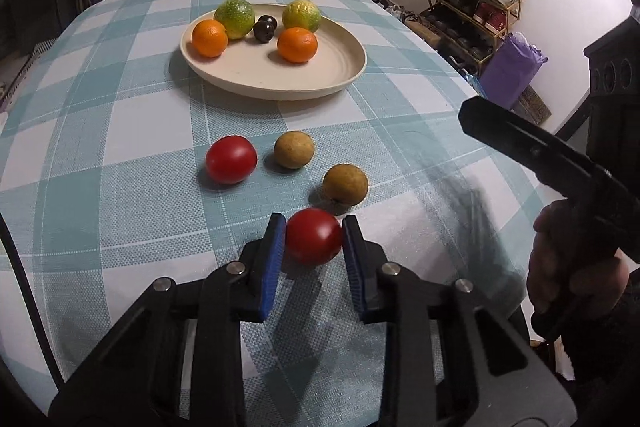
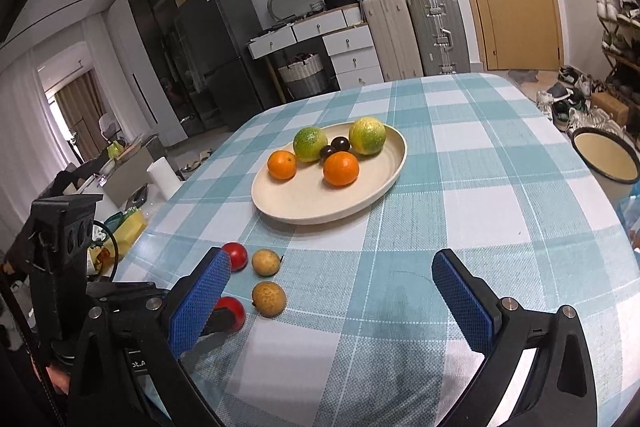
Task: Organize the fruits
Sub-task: 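Grasp a red tomato with the left tool while the right tool grasps a brown fruit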
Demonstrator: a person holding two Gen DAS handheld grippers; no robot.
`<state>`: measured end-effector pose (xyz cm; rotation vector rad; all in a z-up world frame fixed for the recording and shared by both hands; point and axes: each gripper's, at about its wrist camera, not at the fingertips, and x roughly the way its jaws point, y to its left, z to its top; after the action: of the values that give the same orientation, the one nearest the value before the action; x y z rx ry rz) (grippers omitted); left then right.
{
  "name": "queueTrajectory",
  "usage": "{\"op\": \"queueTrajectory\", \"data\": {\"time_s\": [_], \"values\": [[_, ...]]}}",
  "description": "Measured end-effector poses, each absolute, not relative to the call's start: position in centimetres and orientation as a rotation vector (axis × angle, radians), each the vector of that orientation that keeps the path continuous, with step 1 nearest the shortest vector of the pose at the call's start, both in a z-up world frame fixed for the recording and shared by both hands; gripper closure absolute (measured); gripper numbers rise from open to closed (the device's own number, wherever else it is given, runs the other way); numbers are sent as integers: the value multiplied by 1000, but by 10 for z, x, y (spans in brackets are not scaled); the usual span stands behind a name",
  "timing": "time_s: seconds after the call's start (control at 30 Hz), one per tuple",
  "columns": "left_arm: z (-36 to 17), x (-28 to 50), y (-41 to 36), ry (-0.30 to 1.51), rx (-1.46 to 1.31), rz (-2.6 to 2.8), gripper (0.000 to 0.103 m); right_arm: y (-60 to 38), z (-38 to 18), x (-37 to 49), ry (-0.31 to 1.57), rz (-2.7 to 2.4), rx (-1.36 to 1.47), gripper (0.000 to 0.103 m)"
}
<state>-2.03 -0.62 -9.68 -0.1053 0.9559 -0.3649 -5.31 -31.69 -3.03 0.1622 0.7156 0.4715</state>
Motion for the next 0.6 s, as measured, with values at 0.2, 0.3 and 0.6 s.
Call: {"op": "queueTrajectory", "data": {"time_s": [0.2,0.3,0.6], "values": [[-96,-21,1,972,-139,-337,77,-312,-30,-56,719,489,153,0],[-94,-23,8,976,-144,-316,77,-309,-30,-58,722,499,143,0],[-78,-26,34,942,-165,-247,77,-308,-38,-63,756,525,152,0]]}}
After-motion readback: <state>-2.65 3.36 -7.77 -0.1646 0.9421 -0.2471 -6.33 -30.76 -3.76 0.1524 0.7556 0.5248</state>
